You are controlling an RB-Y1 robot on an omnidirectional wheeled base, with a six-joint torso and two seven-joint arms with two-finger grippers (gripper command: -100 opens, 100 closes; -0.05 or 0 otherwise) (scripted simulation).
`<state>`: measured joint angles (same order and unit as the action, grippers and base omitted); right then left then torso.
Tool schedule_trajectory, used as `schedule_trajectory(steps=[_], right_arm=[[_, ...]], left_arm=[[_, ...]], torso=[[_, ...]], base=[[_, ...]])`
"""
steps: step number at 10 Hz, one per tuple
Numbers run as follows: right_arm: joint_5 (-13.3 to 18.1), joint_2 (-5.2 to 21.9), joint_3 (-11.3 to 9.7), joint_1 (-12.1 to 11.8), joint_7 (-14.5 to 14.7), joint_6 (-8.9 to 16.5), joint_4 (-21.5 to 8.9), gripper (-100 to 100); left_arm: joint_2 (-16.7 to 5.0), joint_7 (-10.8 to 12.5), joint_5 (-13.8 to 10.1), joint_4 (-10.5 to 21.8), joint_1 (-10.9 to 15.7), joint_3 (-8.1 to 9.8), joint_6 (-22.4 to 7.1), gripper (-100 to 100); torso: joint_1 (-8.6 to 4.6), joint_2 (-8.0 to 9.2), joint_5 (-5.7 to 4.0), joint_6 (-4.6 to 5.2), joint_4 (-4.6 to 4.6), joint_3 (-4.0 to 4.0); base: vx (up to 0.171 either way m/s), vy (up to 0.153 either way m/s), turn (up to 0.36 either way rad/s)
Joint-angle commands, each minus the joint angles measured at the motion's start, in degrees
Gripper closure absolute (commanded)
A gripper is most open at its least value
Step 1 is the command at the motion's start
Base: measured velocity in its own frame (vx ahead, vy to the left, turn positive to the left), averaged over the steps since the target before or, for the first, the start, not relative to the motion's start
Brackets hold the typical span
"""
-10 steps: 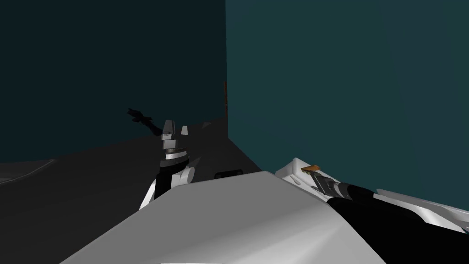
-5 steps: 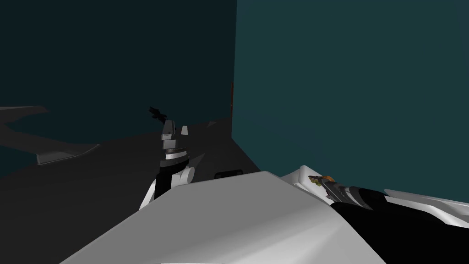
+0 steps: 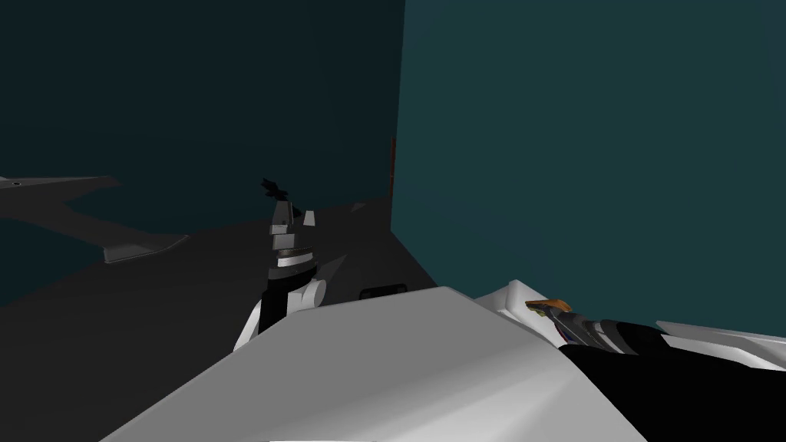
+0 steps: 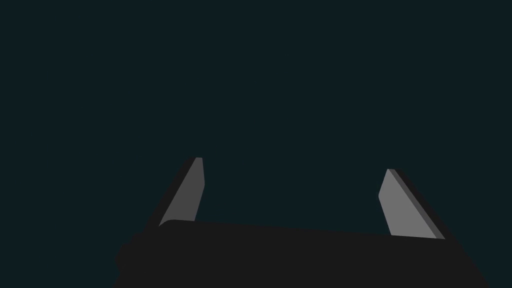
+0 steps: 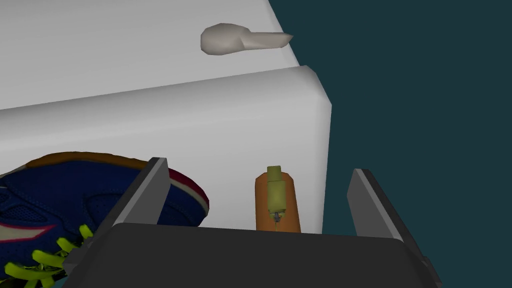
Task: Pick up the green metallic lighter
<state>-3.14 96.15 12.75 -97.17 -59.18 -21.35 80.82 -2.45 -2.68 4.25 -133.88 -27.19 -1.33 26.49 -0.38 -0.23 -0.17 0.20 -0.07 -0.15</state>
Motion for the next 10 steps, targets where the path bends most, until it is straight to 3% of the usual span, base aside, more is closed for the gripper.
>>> schedule_trajectory(steps=[1,9,10], right_arm=[[0.1,0.7,0.6,-1.2,0.3,-0.2,-0.2,-100],[0.1,0.7,0.6,-1.2,0.3,-0.2,-0.2,-100],[1.5,2.0,0.5,-2.3,1.3,-0.8,-1.2,-100]], left_arm=[[0.0,0.0,0.0,0.0,0.0,0.0,0.0,0],[0.0,0.0,0.0,0.0,0.0,0.0,0.0,0],[0.0,0.0,0.0,0.0,0.0,0.0,0.0,0]], torso=[[0.0,0.0,0.0,0.0,0.0,0.0],[-0.02,-0.03,-0.01,0.0,-0.01,-0.02],[-0.03,-0.03,-0.01,0.01,0.0,-0.01]], base=[[-0.012,0.012,0.039],[0.001,-0.001,-0.003],[0.009,-0.009,-0.029]])
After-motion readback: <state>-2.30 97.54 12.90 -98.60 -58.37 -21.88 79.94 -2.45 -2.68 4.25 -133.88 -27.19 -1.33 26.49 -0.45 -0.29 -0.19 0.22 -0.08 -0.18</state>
